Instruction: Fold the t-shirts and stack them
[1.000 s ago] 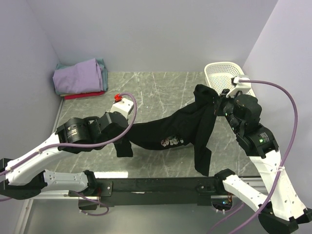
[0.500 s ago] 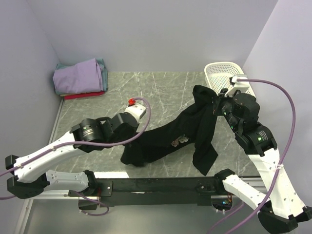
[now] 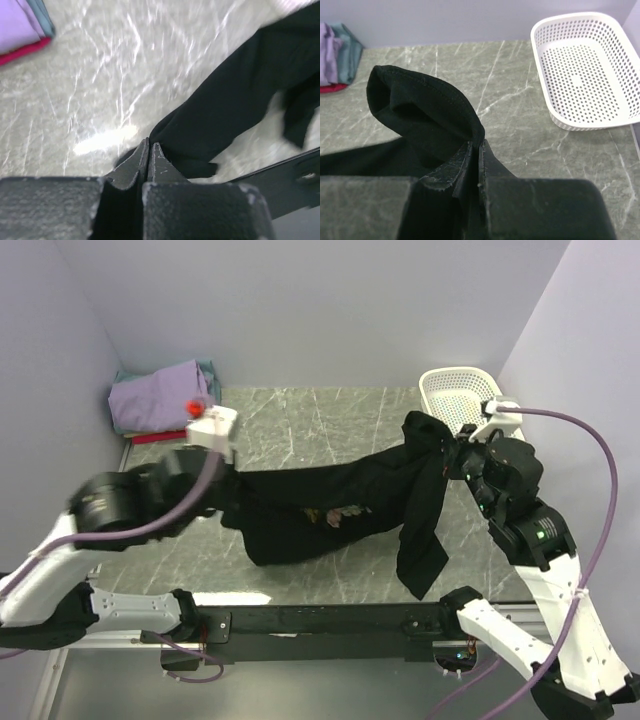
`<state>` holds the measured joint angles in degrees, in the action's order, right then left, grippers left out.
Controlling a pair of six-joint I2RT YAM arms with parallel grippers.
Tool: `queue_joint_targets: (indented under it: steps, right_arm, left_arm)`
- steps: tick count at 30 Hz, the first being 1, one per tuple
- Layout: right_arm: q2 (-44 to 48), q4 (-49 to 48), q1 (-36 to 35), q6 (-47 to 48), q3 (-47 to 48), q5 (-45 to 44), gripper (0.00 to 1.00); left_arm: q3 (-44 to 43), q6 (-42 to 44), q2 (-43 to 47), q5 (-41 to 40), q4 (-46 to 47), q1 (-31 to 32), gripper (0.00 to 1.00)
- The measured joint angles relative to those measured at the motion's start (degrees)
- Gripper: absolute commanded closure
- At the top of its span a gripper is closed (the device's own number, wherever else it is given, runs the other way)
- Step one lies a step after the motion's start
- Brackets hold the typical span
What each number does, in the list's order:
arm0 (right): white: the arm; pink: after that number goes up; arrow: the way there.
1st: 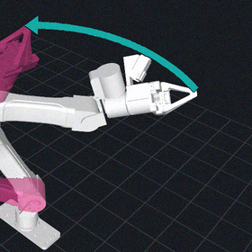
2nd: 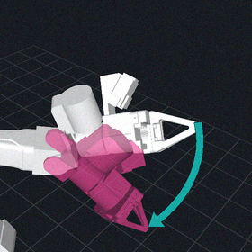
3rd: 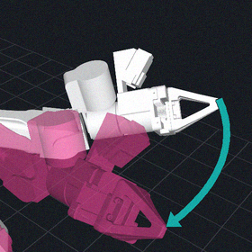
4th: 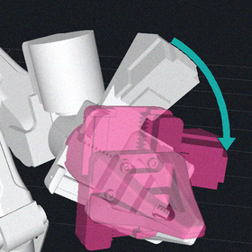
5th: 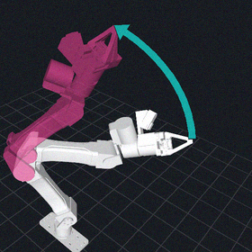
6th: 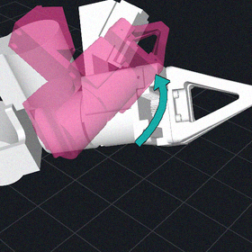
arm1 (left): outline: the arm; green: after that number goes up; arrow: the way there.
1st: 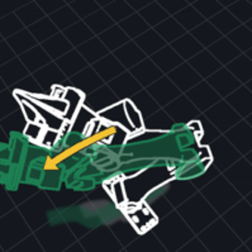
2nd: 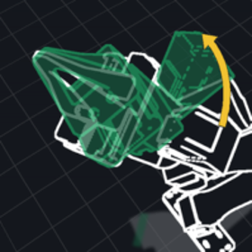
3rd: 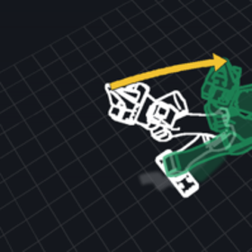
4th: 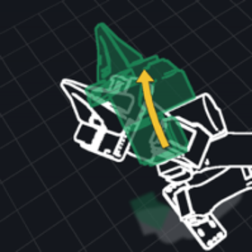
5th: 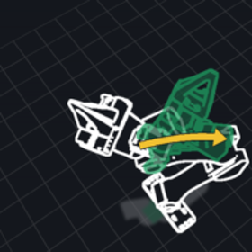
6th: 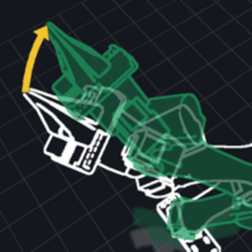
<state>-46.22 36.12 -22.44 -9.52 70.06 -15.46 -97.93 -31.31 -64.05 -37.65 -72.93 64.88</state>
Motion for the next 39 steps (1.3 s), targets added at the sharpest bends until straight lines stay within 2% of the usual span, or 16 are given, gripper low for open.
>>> queue_joint_targets:
  steps: [8, 16, 22, 27, 31, 34, 39]
  right_arm:
    - [8.3, 0.7, 0.0, -0.1, 0.8, 1.6, 0.95]
    - [15.7, 1.1, 0.0, -0.1, 7.5, 8.6, 0.94]
    - [16.6, 1.0, 0.0, 0.1, 9.3, 10.0, 0.94]
    - [11.1, -0.3, 0.0, 0.1, 6.6, 8.8, 0.96]
    - [3.3, -3.3, 0.1, -0.1, -0.2, 7.5, 0.96]
    - [-3.0, -5.0, 0.1, -0.1, -4.2, 6.0, 0.97]
    - [-11.9, -9.1, 0.2, -0.1, -8.7, 3.1, 0.98]
  left_arm:
    - [-11.2, -1.9, 9.7, -1.3, -3.3, -0.3, 0.99]
    - [-13.0, -2.3, 21.0, 3.0, 1.1, -0.3, 0.99]
    - [-16.1, -2.4, 19.9, 4.8, 0.9, -0.3, 0.99]
    - [-15.9, -2.5, 15.4, 2.9, 0.3, -0.3, 0.99]
    - [-11.3, -2.9, 10.0, -1.1, 1.1, -0.3, 0.99]
    - [-4.5, -3.2, 5.8, -4.0, 3.9, -1.0, 0.99]
    - [9.5, -1.5, -2.3, -2.2, 14.1, -8.7, 0.99]
